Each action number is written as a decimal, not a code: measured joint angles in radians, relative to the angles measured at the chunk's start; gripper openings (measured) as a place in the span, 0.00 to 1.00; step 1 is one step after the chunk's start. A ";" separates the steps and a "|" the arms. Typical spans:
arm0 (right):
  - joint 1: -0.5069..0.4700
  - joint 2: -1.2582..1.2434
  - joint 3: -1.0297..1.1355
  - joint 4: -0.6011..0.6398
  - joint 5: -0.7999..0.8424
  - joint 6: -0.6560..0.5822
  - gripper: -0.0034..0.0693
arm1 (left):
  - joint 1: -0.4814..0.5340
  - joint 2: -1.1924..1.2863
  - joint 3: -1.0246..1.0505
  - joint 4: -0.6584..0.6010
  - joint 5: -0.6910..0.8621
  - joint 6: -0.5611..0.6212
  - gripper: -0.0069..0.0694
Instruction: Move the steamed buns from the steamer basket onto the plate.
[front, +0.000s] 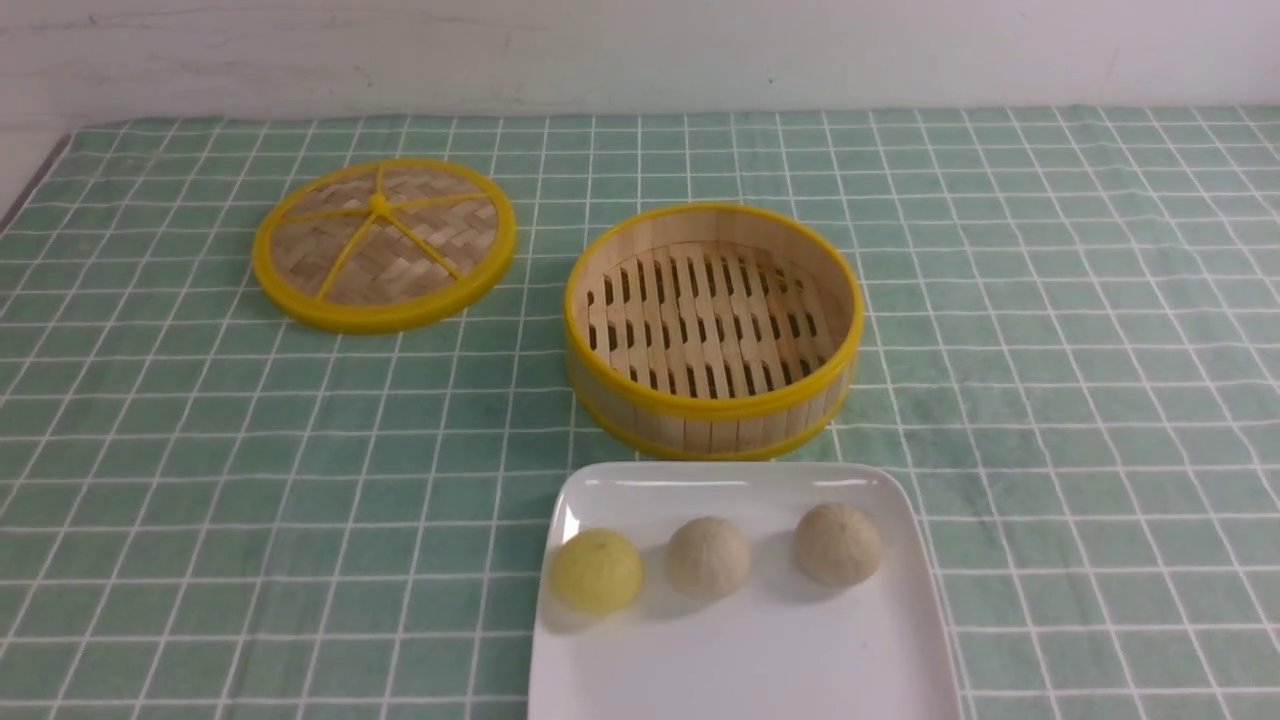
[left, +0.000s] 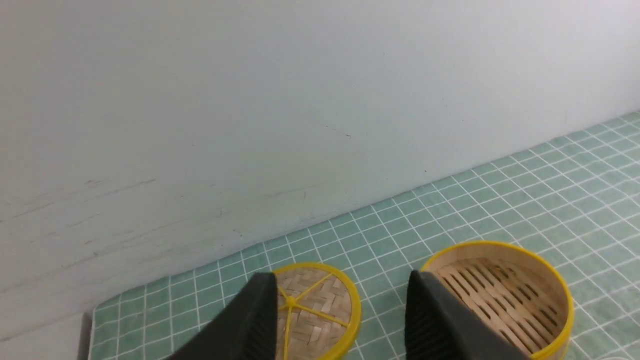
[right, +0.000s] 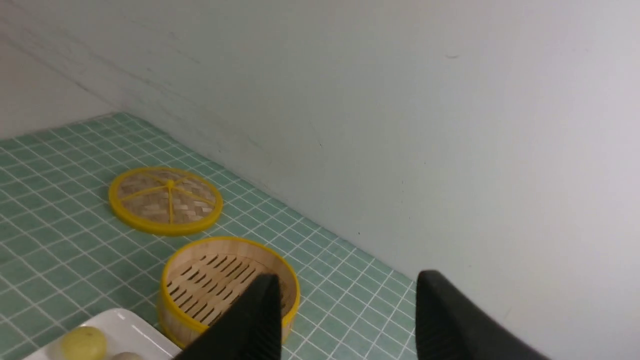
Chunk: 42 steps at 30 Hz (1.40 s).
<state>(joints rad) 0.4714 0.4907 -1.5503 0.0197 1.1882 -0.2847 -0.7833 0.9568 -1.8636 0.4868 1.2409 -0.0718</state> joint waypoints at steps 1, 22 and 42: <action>0.000 -0.013 -0.001 0.000 0.004 0.000 0.57 | 0.000 0.000 0.000 0.000 0.000 0.000 0.57; 0.000 -0.517 0.775 0.018 -0.322 0.252 0.57 | 0.000 0.008 0.246 0.061 -0.081 -0.044 0.57; 0.000 -0.511 1.379 -0.185 -0.797 0.293 0.50 | 0.000 0.008 0.247 0.035 -0.080 -0.049 0.57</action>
<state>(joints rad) 0.4714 -0.0206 -0.1709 -0.1653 0.3908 0.0082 -0.7833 0.9653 -1.6162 0.5222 1.1606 -0.1207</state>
